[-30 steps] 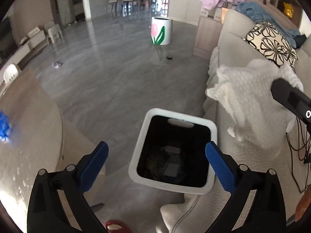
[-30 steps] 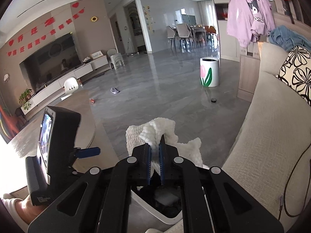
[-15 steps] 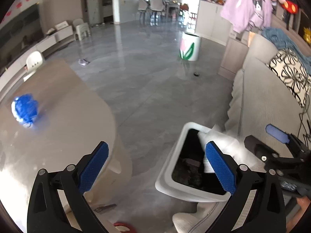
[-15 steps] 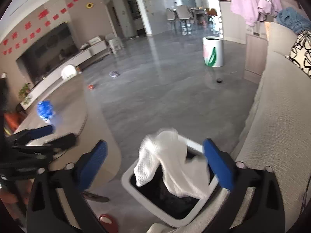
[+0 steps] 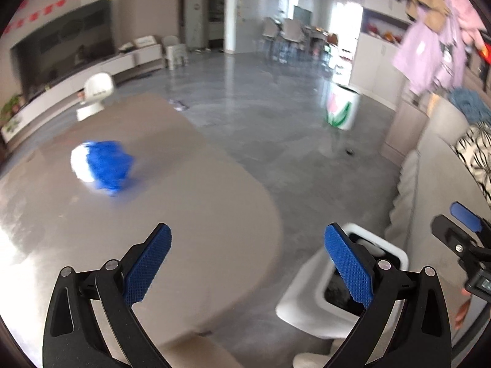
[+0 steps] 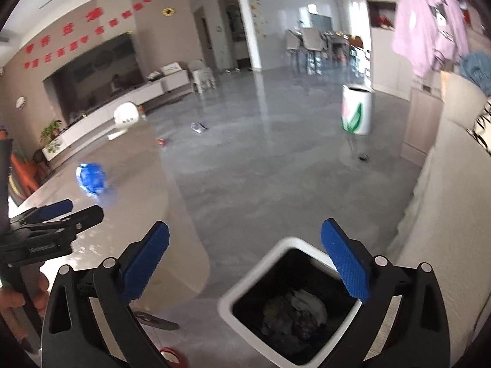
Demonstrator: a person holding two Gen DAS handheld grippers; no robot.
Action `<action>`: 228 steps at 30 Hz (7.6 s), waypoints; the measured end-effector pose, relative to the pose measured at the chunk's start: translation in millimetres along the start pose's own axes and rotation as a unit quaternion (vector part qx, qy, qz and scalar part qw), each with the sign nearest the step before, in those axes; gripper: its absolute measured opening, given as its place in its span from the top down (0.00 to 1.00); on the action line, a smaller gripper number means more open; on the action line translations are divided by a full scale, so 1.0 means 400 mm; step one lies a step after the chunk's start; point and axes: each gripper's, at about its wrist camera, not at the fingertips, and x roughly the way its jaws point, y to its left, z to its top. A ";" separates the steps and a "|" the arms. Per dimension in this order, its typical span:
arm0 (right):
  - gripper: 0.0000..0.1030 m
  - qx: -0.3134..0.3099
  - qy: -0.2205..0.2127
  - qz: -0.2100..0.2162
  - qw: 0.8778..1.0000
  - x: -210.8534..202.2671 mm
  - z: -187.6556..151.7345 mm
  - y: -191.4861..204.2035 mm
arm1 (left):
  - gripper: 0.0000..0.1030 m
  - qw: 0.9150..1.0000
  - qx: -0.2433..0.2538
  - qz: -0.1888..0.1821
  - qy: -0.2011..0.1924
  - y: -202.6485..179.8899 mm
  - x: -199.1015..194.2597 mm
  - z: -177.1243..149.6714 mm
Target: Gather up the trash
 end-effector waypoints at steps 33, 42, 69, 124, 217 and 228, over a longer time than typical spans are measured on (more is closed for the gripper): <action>0.04 -0.168 -0.022 0.143 0.975 0.309 0.181 0.563 | 0.04 0.990 -0.122 0.073 -0.004 0.429 0.217 0.089; 0.04 -0.180 -0.014 0.133 0.975 0.321 0.177 0.548 | 1.00 0.992 -0.126 0.012 0.027 0.446 0.296 0.117; 0.04 -0.230 0.084 0.182 0.952 0.623 0.134 0.947 | 1.00 0.983 -0.145 0.088 -0.072 0.715 -0.124 -0.003; 0.82 -0.030 -0.021 -0.054 0.998 -0.147 -0.047 0.042 | 1.00 0.976 0.067 -0.205 0.018 -0.181 -0.046 -0.101; 0.04 -0.231 -0.066 0.186 0.953 -0.076 0.044 0.867 | 0.05 0.943 -0.220 0.243 -0.063 0.617 -0.498 -0.196; 0.04 -0.233 -0.056 0.221 0.945 -0.088 0.014 0.977 | 0.05 0.929 -0.245 0.267 -0.074 0.690 -0.600 -0.261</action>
